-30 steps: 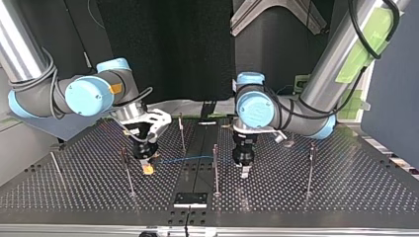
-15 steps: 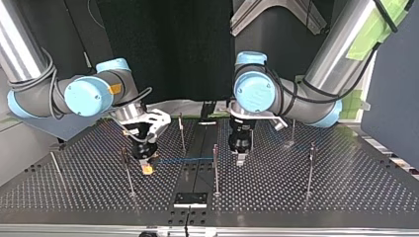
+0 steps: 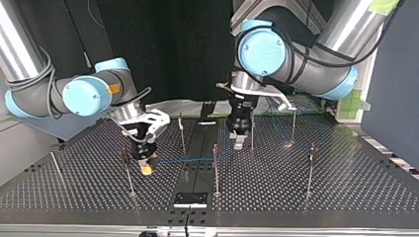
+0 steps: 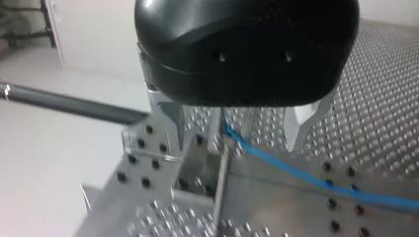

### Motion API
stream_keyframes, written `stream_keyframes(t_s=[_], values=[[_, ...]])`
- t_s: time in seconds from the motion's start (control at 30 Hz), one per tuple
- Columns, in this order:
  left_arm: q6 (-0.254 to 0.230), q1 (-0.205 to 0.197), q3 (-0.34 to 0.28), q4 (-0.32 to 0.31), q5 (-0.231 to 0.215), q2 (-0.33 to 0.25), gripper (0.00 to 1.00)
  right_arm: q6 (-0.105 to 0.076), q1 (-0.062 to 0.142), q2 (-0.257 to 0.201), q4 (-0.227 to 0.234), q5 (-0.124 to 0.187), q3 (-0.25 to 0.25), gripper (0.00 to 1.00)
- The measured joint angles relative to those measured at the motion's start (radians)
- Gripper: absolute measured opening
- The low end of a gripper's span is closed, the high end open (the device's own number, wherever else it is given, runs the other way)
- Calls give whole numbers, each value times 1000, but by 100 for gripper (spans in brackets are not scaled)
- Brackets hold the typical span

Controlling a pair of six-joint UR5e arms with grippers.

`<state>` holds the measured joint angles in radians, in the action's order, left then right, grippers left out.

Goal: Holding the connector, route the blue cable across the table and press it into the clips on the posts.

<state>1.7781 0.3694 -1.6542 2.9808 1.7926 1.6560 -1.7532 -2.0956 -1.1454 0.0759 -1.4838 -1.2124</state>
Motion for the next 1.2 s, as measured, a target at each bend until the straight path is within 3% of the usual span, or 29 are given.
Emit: stream_keyframes(t_s=[0.2, 0.53, 0.67, 1.2], values=[[-15, 43, -3, 3, 1, -29, 100, -3, 8, -18, -4, -8, 0, 0], [-4, 151, 41, -19, 40, -29, 100, -5, 14, -28, -15, -20, -6, 0], [-5, 171, 58, -14, 42, -21, 100, -6, 15, -28, -17, -21, -11, 0], [-17, 195, 203, 25, 97, 132, 100, -4, 15, -29, -22, -21, -17, 0]])
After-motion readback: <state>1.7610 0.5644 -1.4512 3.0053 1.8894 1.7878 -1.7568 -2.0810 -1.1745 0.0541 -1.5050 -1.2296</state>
